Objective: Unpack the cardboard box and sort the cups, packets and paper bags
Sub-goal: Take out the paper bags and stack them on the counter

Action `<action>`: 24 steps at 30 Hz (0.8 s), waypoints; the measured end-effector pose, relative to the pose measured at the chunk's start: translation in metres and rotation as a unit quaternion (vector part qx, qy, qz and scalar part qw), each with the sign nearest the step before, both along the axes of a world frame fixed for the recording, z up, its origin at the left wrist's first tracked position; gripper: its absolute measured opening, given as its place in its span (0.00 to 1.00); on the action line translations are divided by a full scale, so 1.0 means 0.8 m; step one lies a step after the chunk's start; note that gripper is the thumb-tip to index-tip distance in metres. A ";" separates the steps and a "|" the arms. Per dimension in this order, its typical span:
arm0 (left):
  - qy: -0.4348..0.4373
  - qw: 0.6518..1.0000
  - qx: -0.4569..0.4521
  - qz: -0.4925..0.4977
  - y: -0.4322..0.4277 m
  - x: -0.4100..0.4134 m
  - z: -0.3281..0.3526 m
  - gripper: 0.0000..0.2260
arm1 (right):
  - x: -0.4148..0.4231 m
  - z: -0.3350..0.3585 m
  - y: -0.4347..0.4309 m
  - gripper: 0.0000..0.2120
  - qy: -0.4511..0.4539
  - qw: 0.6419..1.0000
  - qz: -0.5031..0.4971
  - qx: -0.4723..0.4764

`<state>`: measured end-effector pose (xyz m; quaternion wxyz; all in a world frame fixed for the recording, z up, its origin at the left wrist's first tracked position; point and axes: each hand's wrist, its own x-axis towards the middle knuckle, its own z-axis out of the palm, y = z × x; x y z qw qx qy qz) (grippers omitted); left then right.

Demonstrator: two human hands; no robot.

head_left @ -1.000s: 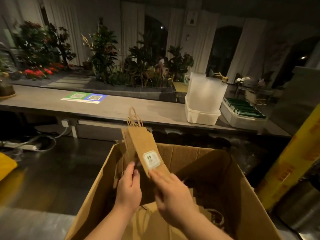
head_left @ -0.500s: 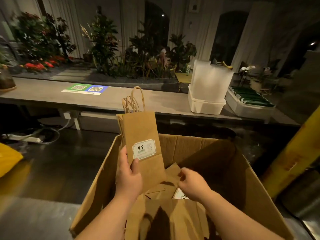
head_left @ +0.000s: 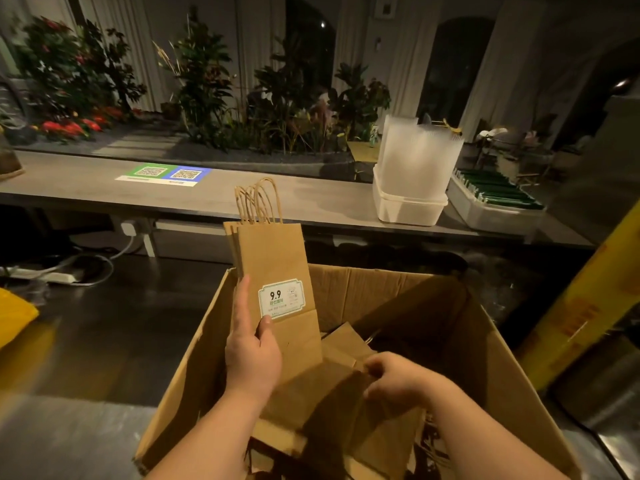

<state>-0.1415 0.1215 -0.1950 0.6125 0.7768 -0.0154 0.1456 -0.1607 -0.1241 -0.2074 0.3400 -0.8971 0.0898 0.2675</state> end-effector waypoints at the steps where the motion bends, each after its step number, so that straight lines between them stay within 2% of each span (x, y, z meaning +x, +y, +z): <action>1: -0.003 1.000 -0.005 0.001 0.000 -0.001 0.000 0.36 | -0.005 0.010 -0.007 0.14 -0.025 0.999 -0.031 0.023; 4: -0.005 1.000 -0.004 0.016 0.001 -0.002 -0.003 0.28 | -0.015 0.029 -0.018 0.07 -0.104 0.984 -0.118 0.084; 6: 0.012 1.000 0.000 0.012 0.001 -0.001 -0.006 0.25 | -0.020 0.040 -0.014 0.05 -0.155 0.970 -0.140 0.121; 10: 0.059 0.998 0.003 -0.034 -0.002 0.001 -0.010 0.25 | -0.022 0.056 0.022 0.12 -0.244 0.939 -0.160 0.181; 12: 0.070 0.996 0.000 -0.051 -0.003 -0.001 -0.009 0.25 | -0.023 0.057 0.053 0.16 -0.307 0.924 -0.151 0.169; 15: 0.079 0.994 -0.002 -0.078 -0.003 -0.003 -0.008 0.24 | -0.033 0.056 0.110 0.16 -0.372 0.904 -0.150 0.150; 17: 0.094 0.991 -0.019 -0.091 -0.002 -0.002 -0.011 0.25 | -0.039 0.052 0.139 0.17 -0.378 0.914 -0.105 0.102; 20: 0.115 0.986 -0.065 -0.105 -0.003 -0.003 -0.013 0.22 | -0.032 0.039 0.152 0.04 -0.338 0.940 -0.026 0.040; 22: 0.115 0.980 -0.118 -0.112 -0.005 -0.006 -0.009 0.17 | -0.026 0.034 0.146 0.06 -0.332 0.942 -0.017 0.056; 24: 0.114 0.975 -0.143 -0.125 -0.006 -0.008 -0.007 0.19 | -0.024 0.031 0.139 0.12 -0.336 0.940 0.008 0.048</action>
